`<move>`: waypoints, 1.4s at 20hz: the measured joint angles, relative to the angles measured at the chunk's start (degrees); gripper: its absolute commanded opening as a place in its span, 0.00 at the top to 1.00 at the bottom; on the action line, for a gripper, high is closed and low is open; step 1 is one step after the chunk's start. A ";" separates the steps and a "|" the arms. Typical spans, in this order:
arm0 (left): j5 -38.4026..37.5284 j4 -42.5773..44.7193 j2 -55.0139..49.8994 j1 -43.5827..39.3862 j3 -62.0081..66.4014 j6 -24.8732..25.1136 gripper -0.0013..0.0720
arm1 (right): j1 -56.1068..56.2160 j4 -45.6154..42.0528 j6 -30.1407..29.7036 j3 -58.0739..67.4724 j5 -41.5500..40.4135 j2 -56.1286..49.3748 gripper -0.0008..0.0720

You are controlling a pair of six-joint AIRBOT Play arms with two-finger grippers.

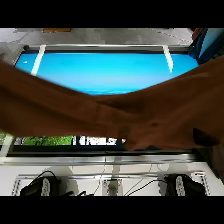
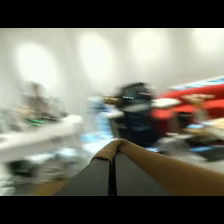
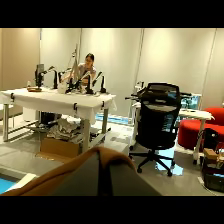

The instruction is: Fold the clothes and pants, and hang the long-sleeved shirts on hangers.

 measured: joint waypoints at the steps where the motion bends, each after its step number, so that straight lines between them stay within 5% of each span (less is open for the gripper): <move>1: 0.68 1.79 0.04 0.00 -0.46 -0.09 0.97 | 0.00 -0.31 0.55 0.24 -0.20 -0.83 0.97; 6: -5.38 4.20 -8.24 -0.22 -5.64 -0.48 0.96 | 0.00 -2.82 6.23 0.46 5.88 -12.07 0.97; 12: -16.46 3.19 -33.77 -7.08 -10.10 -0.04 0.97 | 4.52 -4.87 10.62 -5.88 15.85 -34.38 0.97; 17: -5.38 2.64 -51.71 -14.25 -10.78 1.20 0.96 | 12.66 -7.87 11.06 -9.64 7.61 -51.36 0.97; 22: 8.63 1.95 -57.96 -17.75 -10.88 1.57 0.96 | 16.22 -9.99 11.23 -10.47 -6.08 -60.04 0.97; 28: 1.49 6.60 -59.30 -17.62 -10.91 1.60 0.97 | 16.94 -19.15 11.72 -10.58 -2.01 -62.07 0.97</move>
